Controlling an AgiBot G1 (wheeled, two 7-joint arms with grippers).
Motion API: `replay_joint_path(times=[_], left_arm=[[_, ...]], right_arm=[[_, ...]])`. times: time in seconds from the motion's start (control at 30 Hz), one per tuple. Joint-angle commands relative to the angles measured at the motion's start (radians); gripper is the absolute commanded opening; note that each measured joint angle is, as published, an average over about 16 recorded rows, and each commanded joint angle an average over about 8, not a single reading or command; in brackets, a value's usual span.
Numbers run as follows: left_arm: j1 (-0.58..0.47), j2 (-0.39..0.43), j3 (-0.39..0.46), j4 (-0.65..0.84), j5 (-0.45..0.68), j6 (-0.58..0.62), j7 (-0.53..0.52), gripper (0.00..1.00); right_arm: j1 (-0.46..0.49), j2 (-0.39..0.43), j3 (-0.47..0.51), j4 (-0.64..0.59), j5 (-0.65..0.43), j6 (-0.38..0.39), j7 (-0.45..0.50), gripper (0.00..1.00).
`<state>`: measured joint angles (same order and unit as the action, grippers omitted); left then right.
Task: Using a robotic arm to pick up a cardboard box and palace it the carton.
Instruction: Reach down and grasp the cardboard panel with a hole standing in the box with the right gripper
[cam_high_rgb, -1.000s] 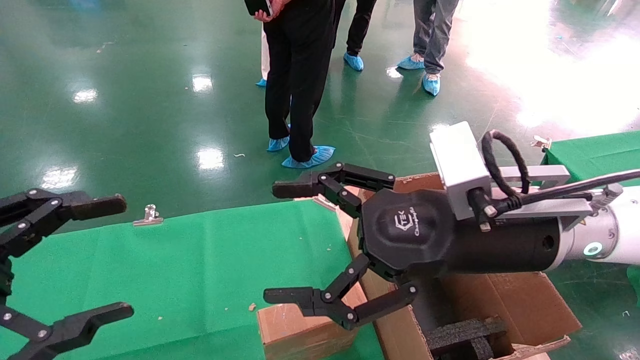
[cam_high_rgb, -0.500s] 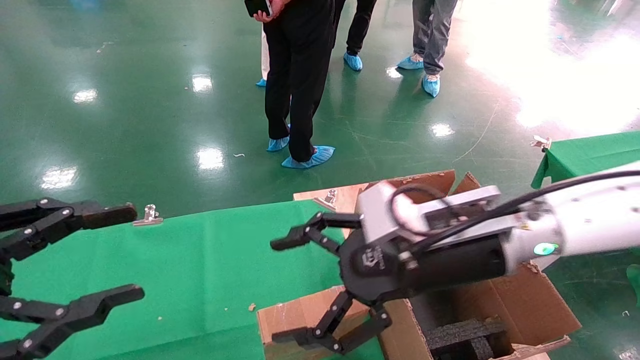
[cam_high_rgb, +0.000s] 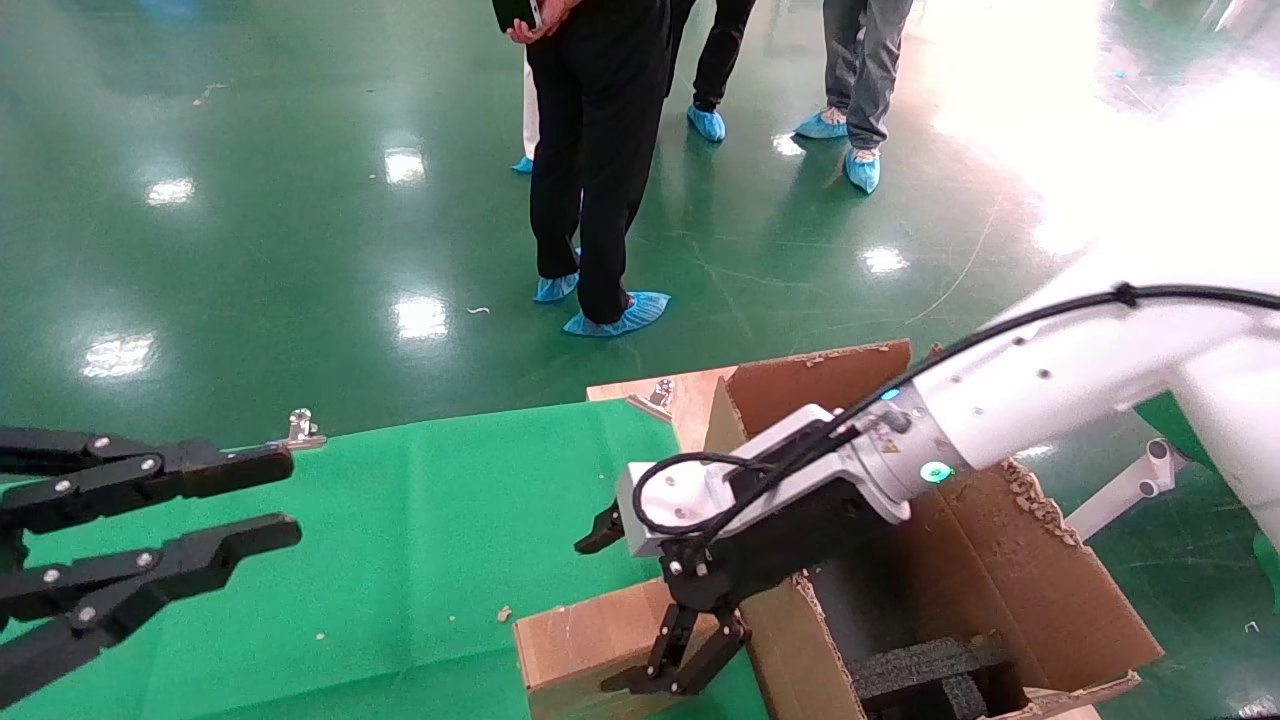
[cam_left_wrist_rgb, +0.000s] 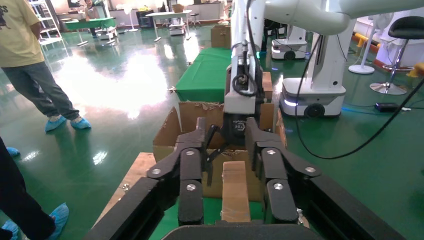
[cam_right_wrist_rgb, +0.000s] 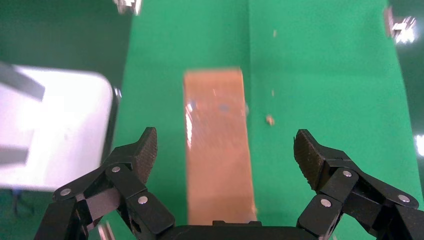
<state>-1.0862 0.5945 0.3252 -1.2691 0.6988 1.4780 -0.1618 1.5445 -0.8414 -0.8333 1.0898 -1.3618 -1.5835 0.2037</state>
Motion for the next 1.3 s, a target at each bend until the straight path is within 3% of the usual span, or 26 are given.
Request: replay_joint_path(times=[0.03,0.23,0.27,0.47,0.53,0.73,0.77,0.8,1.0,1.07,1.3], left_arm=[[0.000,0.000,0.000,0.000,0.000,0.000,0.000,0.00],[0.000,0.000,0.000,0.000,0.000,0.000,0.000,0.03],[0.000,0.000,0.000,0.000,0.000,0.000,0.000,0.11],[0.000,0.000,0.000,0.000,0.000,0.000,0.000,0.86],[0.000,0.000,0.000,0.000,0.000,0.000,0.000,1.00],[0.000,0.000,0.000,0.000,0.000,0.000,0.000,1.00],[0.000,0.000,0.000,0.000,0.000,0.000,0.000,1.00],[0.000,0.000,0.000,0.000,0.000,0.000,0.000,1.00],[0.000,0.000,0.000,0.000,0.000,0.000,0.000,1.00],[0.000,0.000,0.000,0.000,0.000,0.000,0.000,1.00],[0.000,0.000,0.000,0.000,0.000,0.000,0.000,1.00]], right_arm=[[0.025,-0.017,-0.032,-0.016,-0.023,0.001,-0.008,1.00],[0.082,-0.061,-0.111,-0.057,-0.070,0.002,-0.031,1.00],[0.090,-0.068,-0.123,-0.064,-0.075,0.002,-0.035,1.00],[0.126,-0.111,-0.187,-0.104,-0.097,0.004,-0.068,1.00],[0.136,-0.125,-0.208,-0.118,-0.102,0.005,-0.082,1.00],[0.166,-0.167,-0.270,-0.165,-0.108,0.006,-0.127,1.00],[0.170,-0.172,-0.278,-0.171,-0.107,0.007,-0.133,0.96],[0.173,-0.175,-0.284,-0.176,-0.106,0.007,-0.138,0.88],[0.188,-0.190,-0.312,-0.200,-0.101,0.009,-0.156,0.13],[0.191,-0.192,-0.317,-0.203,-0.101,0.009,-0.159,0.00],[0.186,-0.188,-0.309,-0.198,-0.100,0.009,-0.156,0.00]])
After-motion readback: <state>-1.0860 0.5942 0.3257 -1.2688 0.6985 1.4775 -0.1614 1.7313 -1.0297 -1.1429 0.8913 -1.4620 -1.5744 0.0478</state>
